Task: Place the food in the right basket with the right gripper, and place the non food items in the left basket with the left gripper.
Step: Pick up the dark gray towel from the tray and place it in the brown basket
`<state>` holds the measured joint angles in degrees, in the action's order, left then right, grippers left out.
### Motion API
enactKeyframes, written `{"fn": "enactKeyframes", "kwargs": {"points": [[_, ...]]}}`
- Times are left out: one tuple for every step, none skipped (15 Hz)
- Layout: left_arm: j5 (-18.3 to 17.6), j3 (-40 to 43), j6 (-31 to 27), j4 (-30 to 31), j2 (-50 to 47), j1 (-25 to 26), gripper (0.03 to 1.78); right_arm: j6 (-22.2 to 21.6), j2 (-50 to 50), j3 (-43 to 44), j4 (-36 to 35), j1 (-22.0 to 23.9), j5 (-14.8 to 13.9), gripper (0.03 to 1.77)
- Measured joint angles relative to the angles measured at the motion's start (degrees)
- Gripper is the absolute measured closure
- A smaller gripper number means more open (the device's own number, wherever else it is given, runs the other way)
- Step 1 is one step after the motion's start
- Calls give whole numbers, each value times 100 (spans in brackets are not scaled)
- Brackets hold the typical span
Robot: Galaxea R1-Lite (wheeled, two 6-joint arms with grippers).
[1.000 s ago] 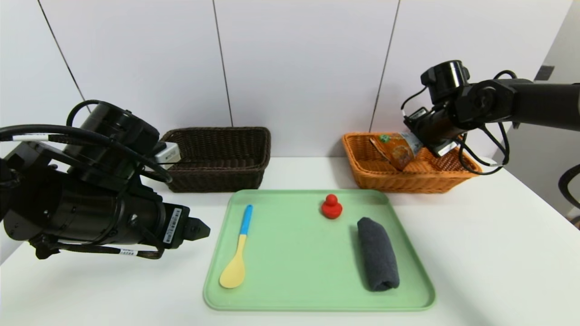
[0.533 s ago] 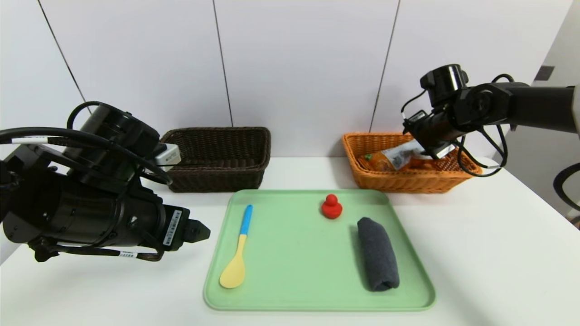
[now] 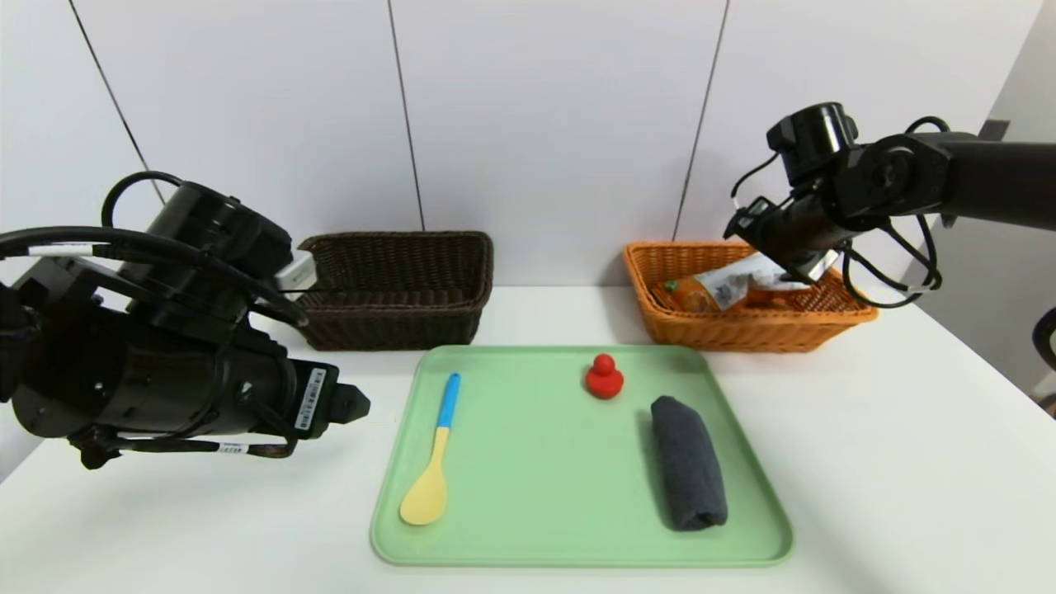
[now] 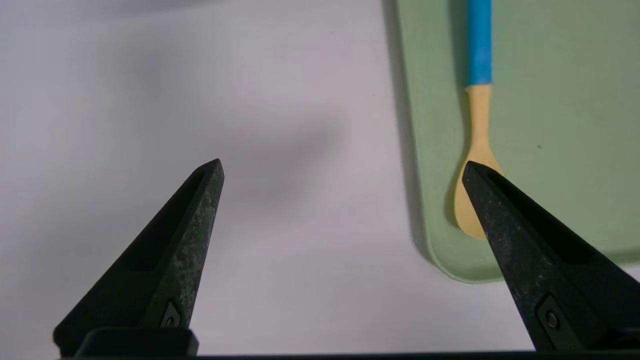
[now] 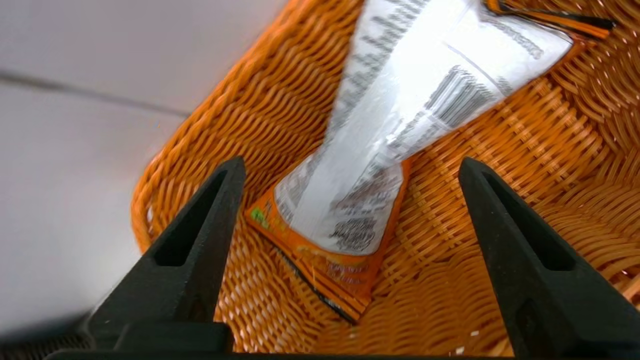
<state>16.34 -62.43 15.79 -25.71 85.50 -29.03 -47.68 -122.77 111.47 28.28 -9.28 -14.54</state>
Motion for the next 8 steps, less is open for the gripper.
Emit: {"fn": "enactKeyframes", "kwargs": {"points": [[194, 0, 2, 101, 18, 0, 12, 221, 89, 0, 0, -30, 11, 29], [243, 16, -6, 124, 29, 0, 12, 492, 194, 0, 2, -61, 22, 26], [238, 20, -13, 127, 30, 0, 12, 791, 304, -1, 2, -95, 27, 24], [212, 26, -28, 107, 27, 0, 12, 1130, 422, -4, 5, -122, 18, 22], [160, 26, -33, 102, 20, 0, 12, 1537, 551, -9, 5, -144, 9, 20], [113, 28, -30, 91, 10, 0, 12, 1935, 668, -12, 5, -158, 2, 19], [72, 28, -30, 90, -4, -2, 12, 2363, 795, -17, 2, -169, -12, 18], [30, 28, -35, 90, -20, -2, 12, 2676, 920, -15, -6, -202, -12, 17]]}}
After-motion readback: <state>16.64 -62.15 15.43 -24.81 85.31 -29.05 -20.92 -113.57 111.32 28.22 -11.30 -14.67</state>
